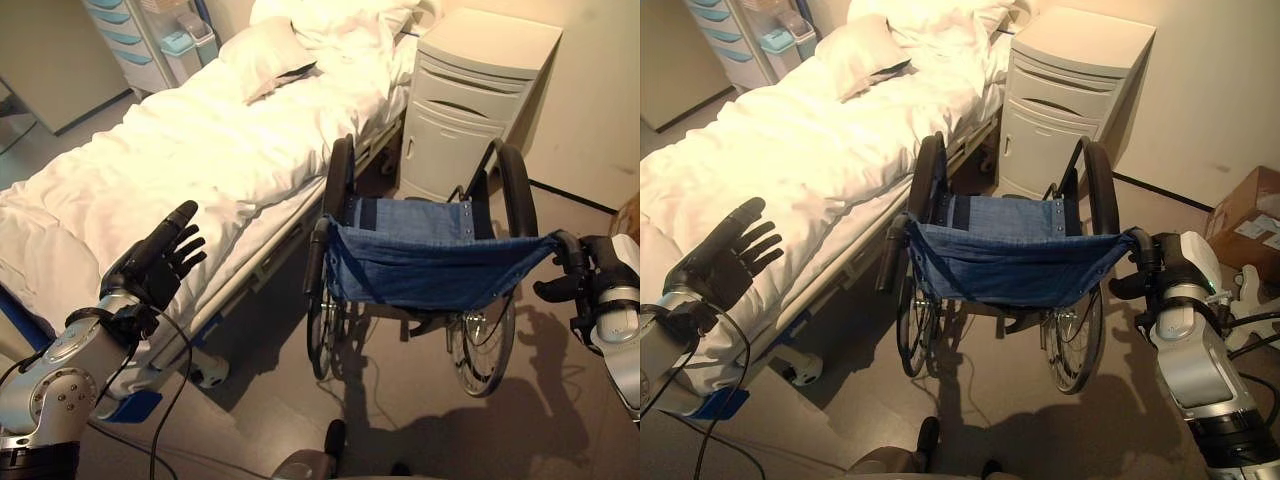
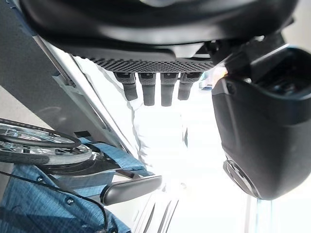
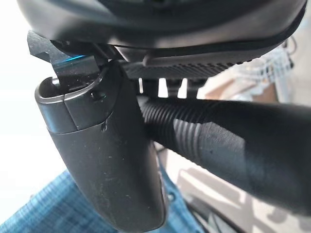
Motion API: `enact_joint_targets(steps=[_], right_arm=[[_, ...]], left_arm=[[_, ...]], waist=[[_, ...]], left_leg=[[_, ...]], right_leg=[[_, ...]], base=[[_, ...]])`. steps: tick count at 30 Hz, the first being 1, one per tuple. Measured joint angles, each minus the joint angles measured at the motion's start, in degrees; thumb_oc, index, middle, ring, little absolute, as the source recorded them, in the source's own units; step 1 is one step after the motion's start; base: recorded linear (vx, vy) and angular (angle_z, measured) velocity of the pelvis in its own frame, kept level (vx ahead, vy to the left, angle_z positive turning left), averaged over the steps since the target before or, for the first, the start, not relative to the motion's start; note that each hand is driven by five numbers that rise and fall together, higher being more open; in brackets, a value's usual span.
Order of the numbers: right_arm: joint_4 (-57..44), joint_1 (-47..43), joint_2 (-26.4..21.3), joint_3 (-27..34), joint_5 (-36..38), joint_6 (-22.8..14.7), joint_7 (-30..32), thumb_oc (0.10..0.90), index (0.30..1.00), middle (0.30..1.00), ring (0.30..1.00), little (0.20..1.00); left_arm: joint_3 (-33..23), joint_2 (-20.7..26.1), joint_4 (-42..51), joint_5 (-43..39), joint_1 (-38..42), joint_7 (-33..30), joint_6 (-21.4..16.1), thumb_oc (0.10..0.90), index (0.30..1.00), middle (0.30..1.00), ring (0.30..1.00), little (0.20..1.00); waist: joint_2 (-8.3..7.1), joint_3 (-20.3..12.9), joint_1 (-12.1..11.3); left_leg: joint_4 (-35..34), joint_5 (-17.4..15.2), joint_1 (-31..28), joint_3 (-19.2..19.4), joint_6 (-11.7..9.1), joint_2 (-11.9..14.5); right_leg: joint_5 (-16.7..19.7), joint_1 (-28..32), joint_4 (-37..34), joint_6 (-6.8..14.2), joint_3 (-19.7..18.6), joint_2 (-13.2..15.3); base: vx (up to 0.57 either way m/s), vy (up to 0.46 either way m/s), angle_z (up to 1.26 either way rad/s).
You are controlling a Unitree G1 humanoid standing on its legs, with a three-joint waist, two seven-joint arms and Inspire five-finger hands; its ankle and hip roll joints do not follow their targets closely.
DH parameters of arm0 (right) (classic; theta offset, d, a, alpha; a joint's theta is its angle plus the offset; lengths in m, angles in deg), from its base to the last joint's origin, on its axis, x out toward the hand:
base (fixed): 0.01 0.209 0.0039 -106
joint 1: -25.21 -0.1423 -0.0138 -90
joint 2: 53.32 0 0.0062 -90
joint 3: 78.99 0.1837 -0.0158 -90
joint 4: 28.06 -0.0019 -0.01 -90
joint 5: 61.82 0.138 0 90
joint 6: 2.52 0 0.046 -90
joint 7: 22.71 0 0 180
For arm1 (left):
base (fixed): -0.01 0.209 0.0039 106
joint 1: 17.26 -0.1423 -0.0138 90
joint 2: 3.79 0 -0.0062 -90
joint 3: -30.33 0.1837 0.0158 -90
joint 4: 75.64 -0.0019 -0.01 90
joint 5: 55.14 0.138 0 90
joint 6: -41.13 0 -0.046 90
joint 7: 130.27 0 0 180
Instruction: Push the wheelchair next to the bed
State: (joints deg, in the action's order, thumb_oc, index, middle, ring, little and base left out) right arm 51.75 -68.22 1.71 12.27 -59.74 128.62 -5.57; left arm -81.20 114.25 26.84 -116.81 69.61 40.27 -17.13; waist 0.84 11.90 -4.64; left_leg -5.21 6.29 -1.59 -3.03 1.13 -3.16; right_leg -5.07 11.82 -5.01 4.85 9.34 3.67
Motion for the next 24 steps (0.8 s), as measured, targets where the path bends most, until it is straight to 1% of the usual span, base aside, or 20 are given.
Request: enact_joint_targets(steps=[1,3,4,7,9,11,12,13,14,15,16,18,21,24], right_arm=[[-0.2,0.5,0.0,0.7,1.5,-0.2,0.8,0.800,0.900,0.900,0.900,0.900],[-1.2,0.9,0.1,1.5,5.6,-0.3,4.2,0.800,0.900,0.900,0.900,0.900],[-1.5,1.3,0.2,3.1,9.0,-0.4,5.6,0.800,0.900,0.900,0.900,0.900],[-1.5,1.3,0.3,4.2,14.9,-0.6,9.0,0.800,0.900,0.900,0.900,0.900],[-1.3,1.3,1.8,6.2,18.7,-1.2,10.6,0.800,0.900,0.900,0.900,0.900],[-1.3,1.1,3.8,9.1,23.3,-3.9,13.2,0.800,0.900,0.900,0.900,0.900],[-1.3,0.3,4.7,11.6,26.3,-6.2,14.6,0.800,0.900,0.900,0.900,0.900],[-1.3,-0.1,4.7,11.9,28.0,-6.9,14.7,0.800,0.900,0.900,0.900,0.900],[-1.0,-0.4,4.9,12.0,30.9,-8.5,15.4,0.800,0.900,0.900,0.900,0.900],[-0.1,-1.0,5.5,12.5,34.1,-11.0,16.3,0.800,0.900,0.900,0.900,0.900],[0.4,-1.3,5.5,13.2,36.6,-12.1,17.0,0.800,0.900,0.900,0.900,0.900],[2.4,-2.1,5.8,14.4,39.3,-14.4,18.2,0.800,0.900,0.900,0.900,0.900],[5.8,-3.6,6.0,14.4,40.4,-16.4,19.9,0.800,0.900,0.900,0.900,0.900],[6.7,-3.7,6.2,14.7,40.9,-16.5,21.8,0.800,0.900,0.900,0.900,0.900]], left_arm=[[-0.1,0.0,0.1,0.0,-0.2,0.1,0.0,0.800,0.900,0.900,0.900,0.900],[-0.9,0.0,0.3,0.0,-1.5,0.4,0.1,0.800,0.900,0.900,0.900,0.900],[-1.4,0.0,0.3,0.0,-1.8,0.5,0.5,0.800,0.900,0.900,0.900,0.900],[-1.7,0.0,0.2,0.2,-1.8,1.3,0.6,0.800,0.900,0.900,0.900,0.900],[-1.7,0.0,-0.2,0.4,-1.7,2.3,0.6,0.800,0.900,0.900,0.900,0.900],[-1.7,0.0,-0.4,0.8,-1.7,2.6,0.6,0.800,0.900,0.900,0.900,0.900],[-1.6,0.0,-0.9,1.3,-1.6,3.0,0.6,0.800,0.900,0.900,0.900,0.900],[-1.6,0.0,-1.4,1.3,-1.5,3.3,0.6,0.800,0.900,0.900,0.900,0.900],[-1.6,0.0,-1.9,1.6,-1.4,3.6,0.5,0.800,0.900,0.900,0.900,0.900],[-1.6,0.0,-2.4,2.5,-1.4,4.2,0.5,0.800,0.900,0.900,0.900,0.900],[-1.4,0.0,-2.6,3.0,-1.4,4.4,0.5,0.800,0.900,0.900,0.900,0.900],[-1.3,0.0,-3.0,3.7,-1.4,4.9,0.5,0.800,0.900,0.900,0.900,0.900],[-1.2,0.0,-4.5,3.9,-1.0,5.2,0.5,0.800,0.900,0.900,0.900,0.900],[-1.2,0.0,-4.5,4.7,-1.0,5.0,0.5,0.800,0.900,0.900,0.900,0.900]], waist=[[0.01,0.0,-0.1],[-0.03,0.0,-0.1],[-0.12,0.1,-0.1],[-0.58,0.4,0.0],[-0.70,0.5,0.0],[-0.70,0.5,0.3],[-0.71,0.5,0.5],[-0.75,0.4,0.5],[-0.91,0.4,0.6],[-1.13,0.4,0.6],[-1.29,0.3,0.7],[-1.81,0.0,0.7],[-2.58,-0.5,0.7],[-3.10,-0.9,0.6]], left_leg=[[0.0,0.0,0.0,0.0,0.0,-0.1],[0.0,-0.1,0.0,0.0,0.2,-0.2],[0.0,-0.1,0.0,0.0,0.2,-0.2],[0.0,-0.1,0.0,0.1,0.2,-0.2],[0.0,-0.1,0.0,0.1,0.2,-0.2],[0.0,-0.1,-0.1,0.2,0.2,-0.2],[0.0,-0.1,-0.4,0.2,0.2,-0.2],[0.0,-0.1,-0.5,0.2,0.2,-0.1],[0.0,-0.1,-0.8,0.3,0.2,-0.1],[0.0,-0.1,-1.0,0.3,0.2,0.0],[0.0,-0.1,-1.1,0.3,0.2,0.1],[0.0,-0.1,-1.2,0.4,0.2,0.1],[0.0,-0.1,-1.2,0.4,0.2,0.1],[0.0,-0.2,-1.2,0.4,0.1,0.1]], right_leg=[[0.0,0.0,0.0,0.1,-0.1,0.1],[-0.1,-0.1,0.0,0.2,-1.1,0.2],[-0.1,-0.1,0.0,0.2,-1.2,0.3],[-0.1,-0.1,0.0,0.2,-1.3,0.3],[-0.1,-0.1,0.0,0.2,-1.3,0.3],[-0.1,-0.1,0.0,0.2,-1.4,0.2],[-0.1,0.1,0.0,0.2,-1.4,0.2],[-0.1,0.3,0.0,0.2,-1.4,0.2],[-0.1,0.5,0.0,0.2,-1.5,0.2],[-0.1,0.7,0.0,0.2,-1.5,0.1],[-0.1,0.8,0.0,0.2,-1.5,0.0],[-0.1,0.9,0.0,0.2,-1.5,0.0],[-0.1,1.0,0.0,0.2,-1.5,0.0],[-0.1,1.0,0.0,0.2,-1.5,0.1]], base=[[0.00,0.000,0.00],[0.00,-0.007,-0.05],[0.00,0.000,0.00],[0.00,0.000,0.00],[0.00,0.000,0.00],[0.00,-0.004,-0.02],[0.00,0.000,0.00],[0.01,-0.011,-0.03],[0.01,-0.012,-0.03],[0.01,-0.014,-0.03],[0.00,0.000,0.00],[0.00,0.000,0.00],[0.00,0.000,0.00],[0.00,0.000,0.00]])
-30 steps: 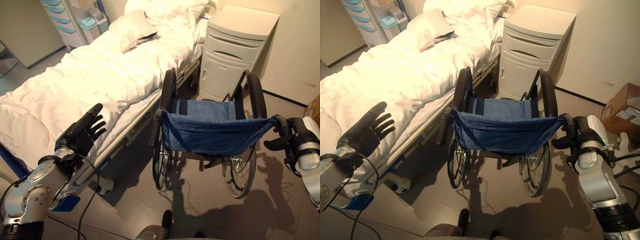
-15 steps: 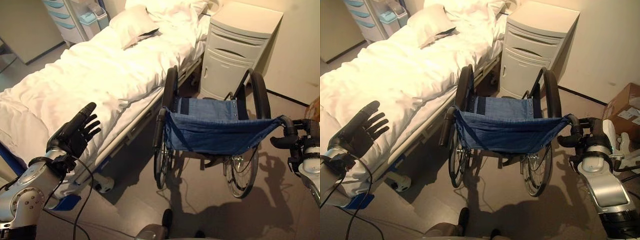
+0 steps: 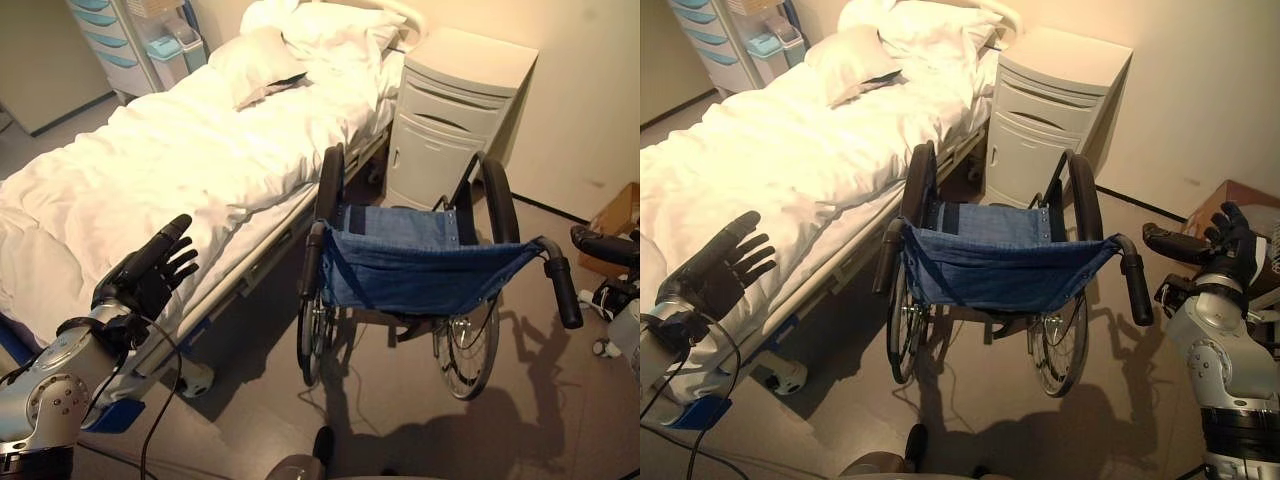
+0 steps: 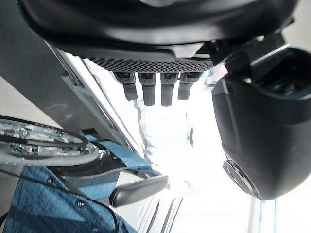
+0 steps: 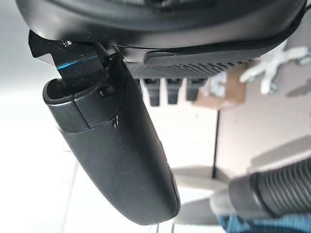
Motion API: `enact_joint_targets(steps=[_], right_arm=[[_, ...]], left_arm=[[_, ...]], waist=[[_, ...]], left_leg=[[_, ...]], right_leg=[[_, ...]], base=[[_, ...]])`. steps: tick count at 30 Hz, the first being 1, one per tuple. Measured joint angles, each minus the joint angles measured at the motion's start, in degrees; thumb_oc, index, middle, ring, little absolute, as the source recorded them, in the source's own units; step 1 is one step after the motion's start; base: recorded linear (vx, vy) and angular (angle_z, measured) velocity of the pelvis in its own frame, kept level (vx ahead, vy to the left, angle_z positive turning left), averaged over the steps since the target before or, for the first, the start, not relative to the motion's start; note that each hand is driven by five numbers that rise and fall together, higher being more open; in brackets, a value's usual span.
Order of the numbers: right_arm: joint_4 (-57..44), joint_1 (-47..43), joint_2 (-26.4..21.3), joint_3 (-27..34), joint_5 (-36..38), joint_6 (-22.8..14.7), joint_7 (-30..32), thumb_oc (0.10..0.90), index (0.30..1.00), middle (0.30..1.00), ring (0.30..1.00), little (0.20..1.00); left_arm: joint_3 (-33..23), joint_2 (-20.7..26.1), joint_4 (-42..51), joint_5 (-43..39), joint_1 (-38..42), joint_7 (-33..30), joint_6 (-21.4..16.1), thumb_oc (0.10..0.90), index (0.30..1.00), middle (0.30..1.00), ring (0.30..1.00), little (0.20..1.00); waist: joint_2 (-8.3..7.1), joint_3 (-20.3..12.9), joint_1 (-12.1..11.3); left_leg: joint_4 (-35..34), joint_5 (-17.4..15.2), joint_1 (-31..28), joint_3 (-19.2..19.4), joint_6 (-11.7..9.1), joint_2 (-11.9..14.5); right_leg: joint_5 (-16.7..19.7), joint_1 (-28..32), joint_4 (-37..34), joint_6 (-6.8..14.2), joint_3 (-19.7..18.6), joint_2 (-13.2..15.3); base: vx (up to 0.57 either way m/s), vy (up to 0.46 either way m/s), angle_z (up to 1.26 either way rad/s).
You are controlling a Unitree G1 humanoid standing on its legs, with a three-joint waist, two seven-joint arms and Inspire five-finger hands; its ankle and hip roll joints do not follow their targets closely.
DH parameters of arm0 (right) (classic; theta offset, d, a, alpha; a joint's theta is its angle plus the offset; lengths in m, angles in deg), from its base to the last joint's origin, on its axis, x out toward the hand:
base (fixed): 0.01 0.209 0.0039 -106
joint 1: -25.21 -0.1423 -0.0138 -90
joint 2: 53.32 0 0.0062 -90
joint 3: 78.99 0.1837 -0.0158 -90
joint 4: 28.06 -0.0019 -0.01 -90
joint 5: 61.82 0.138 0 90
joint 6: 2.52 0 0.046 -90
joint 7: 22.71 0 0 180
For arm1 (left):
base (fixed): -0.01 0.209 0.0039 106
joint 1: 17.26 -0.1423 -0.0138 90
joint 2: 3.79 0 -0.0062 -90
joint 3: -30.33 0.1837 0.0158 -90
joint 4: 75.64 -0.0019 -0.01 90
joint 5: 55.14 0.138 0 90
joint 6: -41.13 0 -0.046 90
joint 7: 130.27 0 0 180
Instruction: Push the wheelchair next to the bed
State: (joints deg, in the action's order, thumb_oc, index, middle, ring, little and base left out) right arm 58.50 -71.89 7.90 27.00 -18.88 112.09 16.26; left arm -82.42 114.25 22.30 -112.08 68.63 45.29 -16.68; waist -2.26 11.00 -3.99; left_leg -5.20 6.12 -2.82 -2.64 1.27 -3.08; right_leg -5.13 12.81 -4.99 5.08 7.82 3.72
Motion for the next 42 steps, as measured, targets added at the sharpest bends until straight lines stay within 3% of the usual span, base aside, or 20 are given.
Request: enact_joint_targets(steps=[13,20,27,32,34,40,42], right_arm=[[-0.3,1.5,0.1,2.0,-2.1,0.0,1.0,0.800,0.900,0.900,0.900,0.900],[-0.3,7.1,3.9,5.6,-2.3,1.1,0.9,0.800,0.900,0.900,0.900,0.900],[7.2,15.5,7.9,8.9,-4.4,2.6,0.8,0.800,0.900,0.900,0.900,0.900],[19.3,18.2,12.5,8.0,-5.4,2.6,0.5,0.800,0.900,0.900,0.900,0.900],[22.8,18.2,13.8,7.7,-5.3,2.5,0.1,0.800,0.900,0.900,0.900,0.900],[38.0,18.1,17.7,-0.1,-4.1,1.5,-4.3,0.800,0.900,0.900,0.900,0.900],[47.8,15.8,19.3,-2.9,-4.1,-1.3,-6.6,0.800,0.900,0.900,0.900,0.900]], left_arm=[[0.0,-0.1,0.0,0.0,-0.5,-1.3,0.0,0.800,0.900,0.900,0.900,0.900],[-0.2,-2.7,0.0,0.4,-4.2,0.1,0.2,0.800,0.900,0.900,0.900,0.900],[0.1,-7.5,0.0,0.2,-10.7,4.2,7.6,0.800,0.900,0.900,0.900,0.900],[6.2,-7.7,-1.4,1.1,-11.9,6.0,11.2,0.800,0.900,0.900,0.900,0.900],[7.8,-8.1,-4.0,1.1,-11.7,6.1,11.8,0.800,0.900,0.900,0.900,0.900],[9.9,-12.4,-23.4,2.8,-10.9,5.2,14.4,0.800,0.900,0.900,0.900,0.900],[11.8,-14.6,-35.2,3.6,-8.5,6.1,12.7,0.800,0.900,0.900,0.900,0.900]], waist=[[0.28,-0.3,0.0],[0.70,-0.7,0.1],[1.24,-1.4,0.1],[1.00,-3.8,-0.1],[1.33,-4.6,0.3],[1.83,-6.6,1.8],[2.08,-7.2,1.8]], left_leg=[[0.0,0.1,-0.1,0.1,0.1,0.0],[0.0,0.0,-0.1,0.2,0.0,0.0],[0.0,-0.2,-0.5,0.2,-0.1,0.1],[-0.4,-0.2,-0.3,0.2,-0.1,0.1],[-0.4,-0.2,-0.3,0.2,-0.1,0.2],[-0.4,-0.2,-0.2,0.1,-0.1,0.4],[-0.4,-0.2,-0.2,0.2,-0.1,0.4]], right_leg=[[0.0,0.0,0.1,0.0,-0.2,0.0],[0.0,0.0,0.1,0.0,-0.9,0.0],[0.0,0.4,0.1,0.0,-0.9,-0.1],[0.0,0.3,0.1,0.0,-0.9,-0.2],[0.0,0.2,0.1,0.0,-1.0,-0.2],[0.0,0.0,0.1,-0.1,-1.0,-0.4],[0.0,-0.2,0.1,-0.1,-1.1,-0.4]], base=[[0.00,0.000,0.00],[0.00,0.000,0.00],[0.00,-0.002,0.00],[-0.02,0.001,0.01],[-0.02,0.010,-0.04],[-0.06,0.022,-0.02],[-0.05,0.027,0.00]])
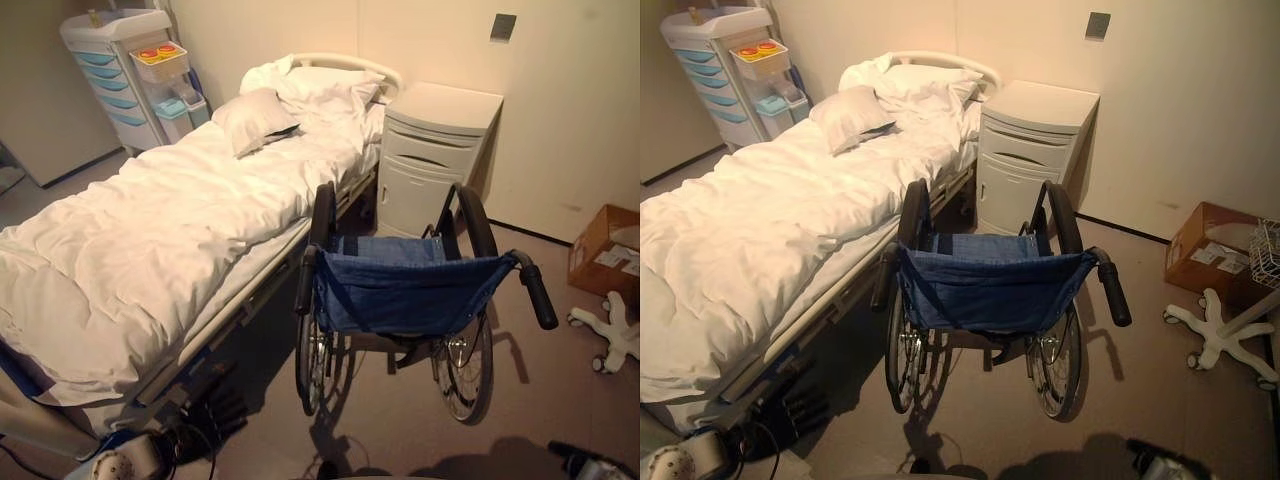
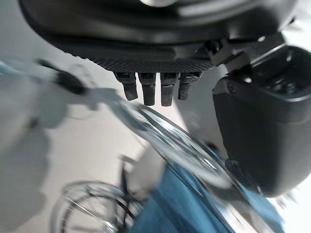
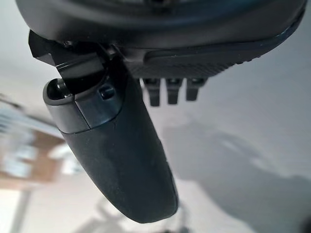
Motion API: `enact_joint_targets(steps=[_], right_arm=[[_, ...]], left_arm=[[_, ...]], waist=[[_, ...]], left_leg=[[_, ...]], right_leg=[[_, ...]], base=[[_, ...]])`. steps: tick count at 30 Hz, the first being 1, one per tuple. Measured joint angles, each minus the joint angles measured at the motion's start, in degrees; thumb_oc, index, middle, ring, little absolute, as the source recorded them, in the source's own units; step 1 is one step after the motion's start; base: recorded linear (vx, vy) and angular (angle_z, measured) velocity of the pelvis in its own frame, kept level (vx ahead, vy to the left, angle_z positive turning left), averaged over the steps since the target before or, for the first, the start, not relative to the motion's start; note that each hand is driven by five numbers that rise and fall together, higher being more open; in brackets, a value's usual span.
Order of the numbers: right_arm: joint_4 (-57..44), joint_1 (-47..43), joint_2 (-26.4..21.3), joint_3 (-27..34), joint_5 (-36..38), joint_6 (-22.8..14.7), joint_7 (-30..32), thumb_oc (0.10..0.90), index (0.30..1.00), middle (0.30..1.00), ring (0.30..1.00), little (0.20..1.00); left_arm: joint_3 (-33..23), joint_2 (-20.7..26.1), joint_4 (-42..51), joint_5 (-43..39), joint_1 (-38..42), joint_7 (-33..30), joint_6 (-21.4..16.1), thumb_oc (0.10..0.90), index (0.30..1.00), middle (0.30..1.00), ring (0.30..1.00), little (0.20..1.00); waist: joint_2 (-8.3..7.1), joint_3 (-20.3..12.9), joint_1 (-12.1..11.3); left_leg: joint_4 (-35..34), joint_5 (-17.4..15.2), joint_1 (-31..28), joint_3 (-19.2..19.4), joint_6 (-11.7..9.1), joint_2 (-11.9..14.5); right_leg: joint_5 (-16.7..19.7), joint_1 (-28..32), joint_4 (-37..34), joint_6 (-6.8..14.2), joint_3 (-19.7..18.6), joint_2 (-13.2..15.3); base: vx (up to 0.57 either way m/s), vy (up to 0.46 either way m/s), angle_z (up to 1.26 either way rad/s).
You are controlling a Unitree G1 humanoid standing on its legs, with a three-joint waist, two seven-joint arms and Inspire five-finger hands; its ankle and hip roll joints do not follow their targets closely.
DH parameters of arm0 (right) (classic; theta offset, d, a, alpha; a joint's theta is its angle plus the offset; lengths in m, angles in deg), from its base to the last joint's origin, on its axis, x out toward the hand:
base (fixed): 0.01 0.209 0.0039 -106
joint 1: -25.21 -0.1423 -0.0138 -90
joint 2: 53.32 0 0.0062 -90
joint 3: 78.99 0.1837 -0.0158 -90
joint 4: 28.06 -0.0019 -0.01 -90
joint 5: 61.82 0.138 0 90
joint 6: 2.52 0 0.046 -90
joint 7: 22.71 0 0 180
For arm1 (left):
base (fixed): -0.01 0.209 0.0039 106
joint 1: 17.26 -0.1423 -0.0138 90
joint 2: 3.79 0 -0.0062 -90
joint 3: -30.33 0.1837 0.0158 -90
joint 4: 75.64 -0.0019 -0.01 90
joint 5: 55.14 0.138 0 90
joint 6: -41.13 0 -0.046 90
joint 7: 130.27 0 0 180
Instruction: Push the wheelchair next to the bed
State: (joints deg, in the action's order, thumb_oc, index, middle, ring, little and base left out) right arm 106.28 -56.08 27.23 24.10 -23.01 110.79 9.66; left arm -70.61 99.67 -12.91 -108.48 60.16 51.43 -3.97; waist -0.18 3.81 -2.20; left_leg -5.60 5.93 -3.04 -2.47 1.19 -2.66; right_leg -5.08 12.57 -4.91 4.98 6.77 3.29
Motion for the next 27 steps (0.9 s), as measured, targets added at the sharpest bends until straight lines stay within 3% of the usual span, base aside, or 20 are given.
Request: enact_joint_targets(steps=[1,3,4,9,15,20,27], right_arm=[[7.6,-2.2,1.6,-0.3,0.0,-0.7,-2.1,0.800,0.900,0.900,0.900,0.900],[13.6,-3.0,4.8,-1.8,-0.2,-1.8,-6.2,0.800,0.900,0.900,0.900,0.900],[14.8,-3.2,5.6,-2.7,-0.2,-2.3,-7.1,0.800,0.900,0.900,0.900,0.900],[24.4,-5.5,10.5,-7.6,-4.0,-5.9,-15.8,0.800,0.900,0.900,0.900,0.900],[28.7,-5.4,13.3,-11.9,-11.4,-8.0,-26.0,0.800,0.900,0.900,0.900,0.900],[27.4,-4.4,12.9,-16.2,-16.6,-11.0,-30.3,0.800,0.900,0.900,0.900,0.900],[28.7,-5.0,12.4,-16.2,-16.4,-10.4,-34.9,0.800,0.900,0.900,0.900,0.900]], left_arm=[[1.4,-2.6,-10.6,2.2,2.6,0.2,-2.7,0.800,0.900,0.900,0.900,0.900],[4.5,-6.2,-21.2,6.4,3.3,1.7,-6.6,0.800,0.900,0.900,0.900,0.900],[4.8,-7.4,-24.7,7.7,3.8,2.1,-8.2,0.800,0.900,0.900,0.900,0.900],[5.7,-13.2,-42.6,9.8,5.9,3.9,-17.5,0.800,0.900,0.900,0.900,0.900],[6.2,-14.5,-47.1,15.5,8.6,2.3,-24.5,0.800,0.900,0.900,0.900,0.900],[9.0,-16.3,-47.1,21.4,9.5,-0.3,-27.1,0.800,0.900,0.900,0.900,0.900],[9.6,-17.3,-47.7,23.8,9.6,-3.5,-28.0,0.800,0.900,0.900,0.900,0.900]], waist=[[0.23,-0.9,0.0],[-0.15,-1.5,0.1],[0.29,-1.8,0.1],[-0.72,-2.5,1.1],[-1.34,-2.9,1.3],[-1.39,-3.1,2.9],[-1.40,-3.4,3.0]], left_leg=[[0.0,0.0,0.1,-0.1,0.0,0.0],[0.0,0.0,0.8,0.0,0.0,0.1],[0.0,0.0,0.8,0.0,0.0,0.1],[0.0,0.0,0.9,0.0,0.0,0.2],[0.0,0.0,0.8,1.1,0.0,0.7],[0.0,-0.1,0.9,1.2,0.1,1.0],[0.0,-0.1,0.6,1.3,0.1,1.1]], right_leg=[[0.0,0.0,0.0,0.0,-0.1,0.0],[-0.1,-0.9,0.0,-0.1,-0.2,-0.1],[0.0,-0.9,0.0,-0.2,-0.2,-0.2],[-0.1,-0.9,0.0,-0.4,-0.2,-0.2],[-0.4,-1.0,0.2,-0.7,-0.4,-0.5],[-0.5,-1.0,0.3,-0.9,-0.5,-0.7],[-0.5,-1.0,0.3,-1.2,-0.5,-0.9]], base=[[-0.06,0.028,0.02],[-0.07,0.033,0.00],[-0.04,0.029,-0.01],[-0.06,0.036,0.00],[-0.05,0.018,-0.04],[-0.05,0.010,-0.01],[-0.01,-0.002,0.00]])
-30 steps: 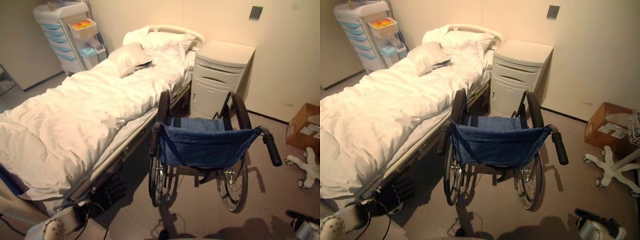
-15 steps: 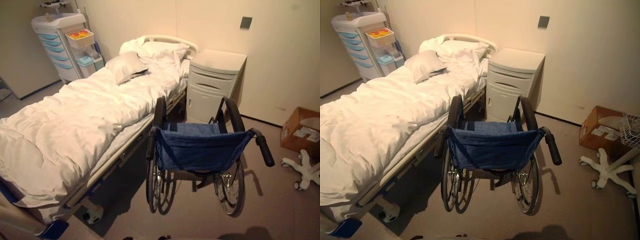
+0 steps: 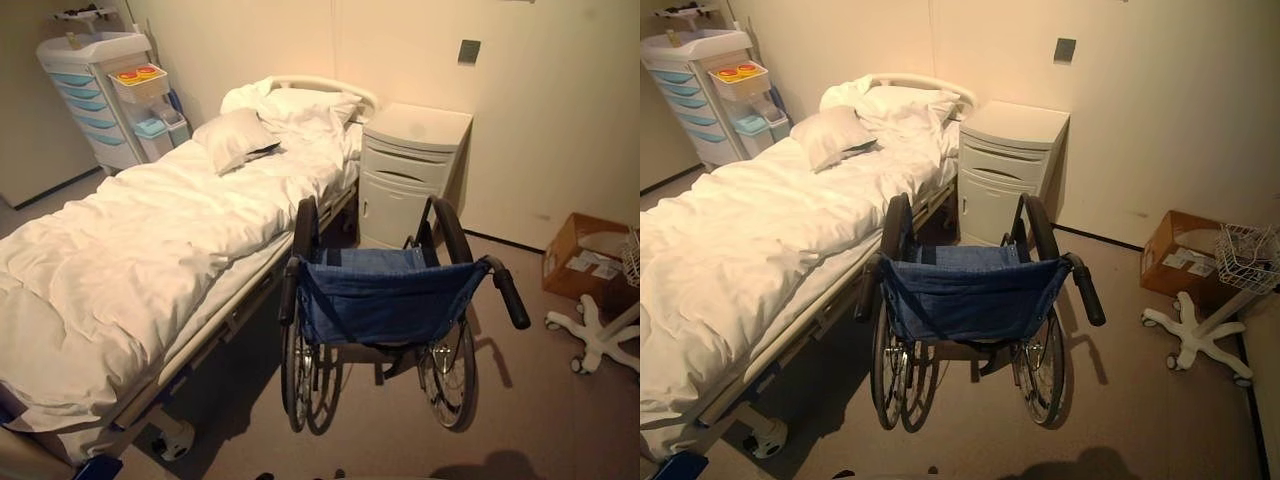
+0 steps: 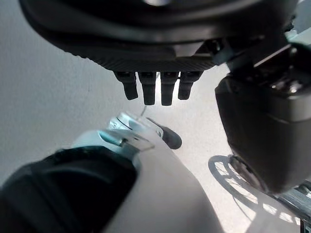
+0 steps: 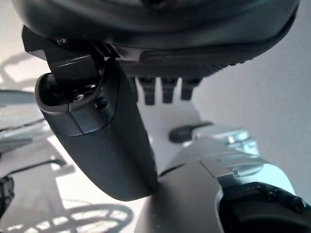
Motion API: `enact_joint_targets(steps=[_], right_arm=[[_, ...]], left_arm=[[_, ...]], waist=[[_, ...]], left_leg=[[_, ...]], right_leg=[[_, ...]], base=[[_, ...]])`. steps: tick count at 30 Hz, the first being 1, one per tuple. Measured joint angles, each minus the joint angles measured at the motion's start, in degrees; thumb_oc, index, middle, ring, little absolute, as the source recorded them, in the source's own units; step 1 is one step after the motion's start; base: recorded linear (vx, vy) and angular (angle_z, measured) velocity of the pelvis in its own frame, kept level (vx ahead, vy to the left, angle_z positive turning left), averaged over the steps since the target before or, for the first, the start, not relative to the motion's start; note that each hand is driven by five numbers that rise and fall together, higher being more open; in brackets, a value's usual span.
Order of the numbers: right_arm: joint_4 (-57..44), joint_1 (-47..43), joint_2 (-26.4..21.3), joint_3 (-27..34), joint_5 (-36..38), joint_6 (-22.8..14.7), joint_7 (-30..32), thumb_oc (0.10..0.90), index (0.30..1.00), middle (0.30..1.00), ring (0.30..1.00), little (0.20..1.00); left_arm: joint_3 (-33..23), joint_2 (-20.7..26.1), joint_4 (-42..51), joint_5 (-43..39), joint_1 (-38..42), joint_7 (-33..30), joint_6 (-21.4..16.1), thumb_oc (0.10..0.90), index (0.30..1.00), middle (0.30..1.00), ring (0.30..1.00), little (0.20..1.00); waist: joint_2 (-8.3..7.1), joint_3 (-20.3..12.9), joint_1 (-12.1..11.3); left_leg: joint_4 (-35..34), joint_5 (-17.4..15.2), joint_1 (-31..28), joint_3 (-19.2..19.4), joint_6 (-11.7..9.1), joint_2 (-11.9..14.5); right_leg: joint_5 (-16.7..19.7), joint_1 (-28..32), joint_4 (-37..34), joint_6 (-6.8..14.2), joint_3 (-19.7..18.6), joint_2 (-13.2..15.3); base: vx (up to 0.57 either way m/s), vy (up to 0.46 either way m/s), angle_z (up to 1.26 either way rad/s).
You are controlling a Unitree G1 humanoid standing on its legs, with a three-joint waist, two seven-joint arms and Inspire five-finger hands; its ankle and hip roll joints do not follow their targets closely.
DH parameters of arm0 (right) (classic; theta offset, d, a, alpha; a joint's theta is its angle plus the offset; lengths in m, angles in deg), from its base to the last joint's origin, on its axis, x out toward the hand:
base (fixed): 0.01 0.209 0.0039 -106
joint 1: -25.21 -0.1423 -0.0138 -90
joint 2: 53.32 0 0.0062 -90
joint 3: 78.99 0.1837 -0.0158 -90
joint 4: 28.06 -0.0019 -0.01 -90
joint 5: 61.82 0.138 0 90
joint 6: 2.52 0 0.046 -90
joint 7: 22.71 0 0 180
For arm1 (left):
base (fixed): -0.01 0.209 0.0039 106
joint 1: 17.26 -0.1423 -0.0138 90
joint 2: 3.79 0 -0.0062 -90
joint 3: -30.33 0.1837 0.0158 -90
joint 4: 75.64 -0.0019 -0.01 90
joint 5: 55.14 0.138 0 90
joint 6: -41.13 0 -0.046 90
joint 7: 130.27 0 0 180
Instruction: Push the wheelchair next to the bed
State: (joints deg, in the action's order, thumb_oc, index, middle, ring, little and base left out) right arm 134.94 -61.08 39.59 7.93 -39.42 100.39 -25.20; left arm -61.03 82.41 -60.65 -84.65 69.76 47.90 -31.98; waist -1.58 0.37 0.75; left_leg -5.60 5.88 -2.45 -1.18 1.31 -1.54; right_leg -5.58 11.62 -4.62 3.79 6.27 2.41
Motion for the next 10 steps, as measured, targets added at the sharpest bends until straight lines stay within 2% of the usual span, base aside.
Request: enact_joint_targets(steps=[6,10], right_arm=[[0.8,-0.3,-0.3,0.2,-0.4,0.4,-1.3,0.800,0.900,0.900,0.900,0.900],[0.8,-1.3,-0.3,-0.2,-3.8,0.3,-1.3,0.800,0.900,0.900,0.900,0.900]], left_arm=[[1.0,0.0,0.2,0.7,0.0,-0.8,-1.0,0.800,0.900,0.900,0.900,0.900],[1.1,0.0,0.1,0.8,0.0,-1.1,-0.9,0.800,0.900,0.900,0.900,0.900]], waist=[[0.02,-0.1,0.0],[0.02,-0.2,0.0]], left_leg=[[0.0,0.0,-0.2,0.1,0.0,0.2],[0.0,-0.2,-0.1,0.3,0.1,0.5]], right_leg=[[0.0,-0.1,0.3,-0.1,-0.9,-0.2],[-0.1,-0.4,0.8,-0.1,-1.2,-0.4]], base=[[-0.01,-0.003,-0.03],[-0.01,-0.003,-0.05]])
